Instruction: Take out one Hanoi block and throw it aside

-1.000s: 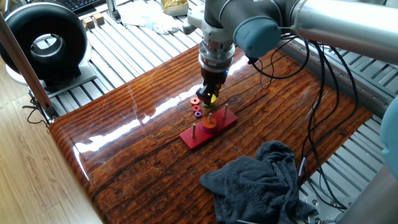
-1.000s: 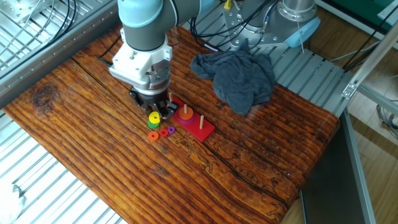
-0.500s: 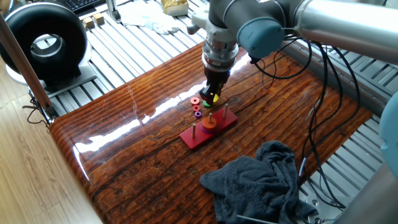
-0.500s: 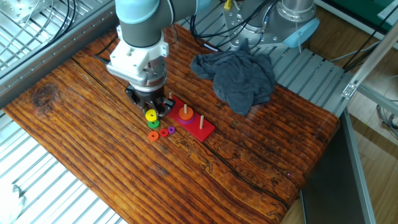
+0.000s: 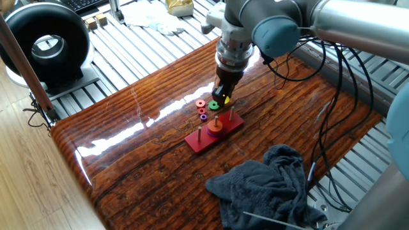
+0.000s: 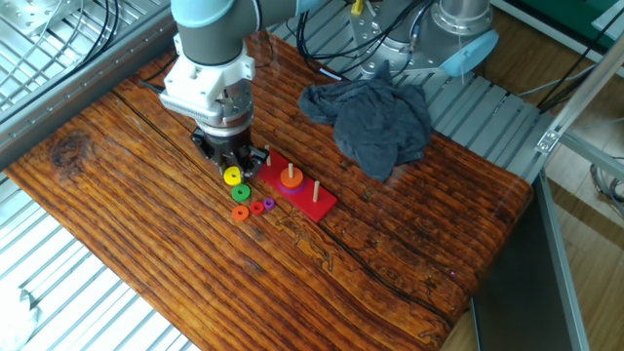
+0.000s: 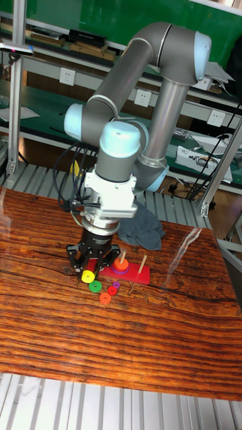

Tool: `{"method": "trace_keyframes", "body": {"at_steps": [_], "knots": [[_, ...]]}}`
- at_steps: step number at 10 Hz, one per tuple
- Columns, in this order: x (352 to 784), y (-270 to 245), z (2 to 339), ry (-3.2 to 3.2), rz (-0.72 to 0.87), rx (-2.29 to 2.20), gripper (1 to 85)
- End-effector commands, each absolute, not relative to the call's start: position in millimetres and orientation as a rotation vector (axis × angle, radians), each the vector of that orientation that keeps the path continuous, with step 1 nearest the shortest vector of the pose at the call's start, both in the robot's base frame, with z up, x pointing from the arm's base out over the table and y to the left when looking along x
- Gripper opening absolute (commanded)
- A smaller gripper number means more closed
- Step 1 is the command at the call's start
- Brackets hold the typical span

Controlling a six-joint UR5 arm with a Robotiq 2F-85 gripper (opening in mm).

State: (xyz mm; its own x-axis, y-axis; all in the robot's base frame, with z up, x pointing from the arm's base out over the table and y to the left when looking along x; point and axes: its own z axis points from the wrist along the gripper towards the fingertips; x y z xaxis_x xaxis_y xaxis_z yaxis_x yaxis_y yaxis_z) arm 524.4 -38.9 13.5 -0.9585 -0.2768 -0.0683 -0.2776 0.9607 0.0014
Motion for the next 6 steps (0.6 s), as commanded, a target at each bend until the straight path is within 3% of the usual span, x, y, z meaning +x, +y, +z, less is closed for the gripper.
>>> {"method": "trace_keyframes", "body": {"at_steps": [1, 6], "knots": [[524.7, -42.0, 12.4, 3.038, 0.044, -0.420, 46.3], [518.9, -34.7, 17.2, 3.049, 0.080, -0.397, 50.0]]}}
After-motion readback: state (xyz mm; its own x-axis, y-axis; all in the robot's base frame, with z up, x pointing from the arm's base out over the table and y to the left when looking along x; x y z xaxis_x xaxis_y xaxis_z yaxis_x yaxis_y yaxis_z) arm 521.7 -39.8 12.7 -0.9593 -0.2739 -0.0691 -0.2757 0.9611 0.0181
